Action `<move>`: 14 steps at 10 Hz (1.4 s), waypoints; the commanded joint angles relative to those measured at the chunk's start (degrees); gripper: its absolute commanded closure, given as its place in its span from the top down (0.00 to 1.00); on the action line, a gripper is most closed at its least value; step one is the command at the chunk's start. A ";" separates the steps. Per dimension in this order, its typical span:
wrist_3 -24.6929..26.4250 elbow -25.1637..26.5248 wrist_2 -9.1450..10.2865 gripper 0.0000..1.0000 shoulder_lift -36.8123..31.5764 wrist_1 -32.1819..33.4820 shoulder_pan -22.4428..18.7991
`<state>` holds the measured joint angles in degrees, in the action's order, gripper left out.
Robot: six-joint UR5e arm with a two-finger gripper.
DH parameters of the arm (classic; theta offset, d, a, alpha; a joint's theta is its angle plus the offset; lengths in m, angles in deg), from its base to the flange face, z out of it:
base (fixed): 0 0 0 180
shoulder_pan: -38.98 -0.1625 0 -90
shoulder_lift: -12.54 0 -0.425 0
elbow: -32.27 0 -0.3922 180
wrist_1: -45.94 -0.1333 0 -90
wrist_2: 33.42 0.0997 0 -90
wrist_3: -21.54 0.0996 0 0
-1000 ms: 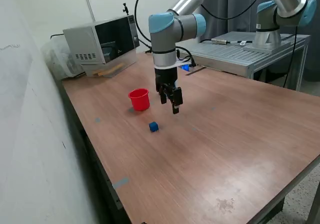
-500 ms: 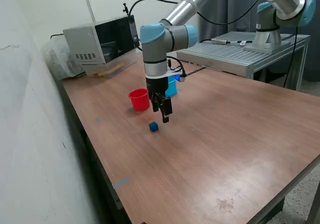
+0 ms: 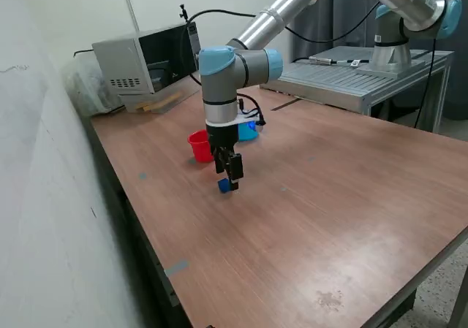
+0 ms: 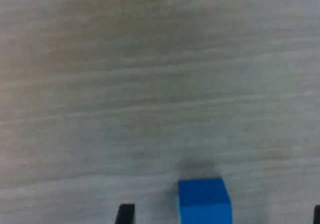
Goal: Place red objects in the red bin, and blue objects in the blue bin.
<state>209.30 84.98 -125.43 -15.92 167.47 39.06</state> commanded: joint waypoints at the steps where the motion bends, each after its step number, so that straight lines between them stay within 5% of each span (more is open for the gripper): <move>1: -1.60 -1.64 -0.89 1.00 1.39 0.90 0.01; 5: -2.84 -1.12 -1.42 1.00 1.83 1.16 0.10; 6: -3.71 -0.94 -1.50 0.00 1.83 1.16 0.10; 9: -5.21 -1.55 -2.03 0.00 1.91 1.51 0.10; 14: -6.62 -4.02 -5.63 0.00 1.57 1.69 0.27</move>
<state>203.13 82.10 -129.67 -14.03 169.23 39.22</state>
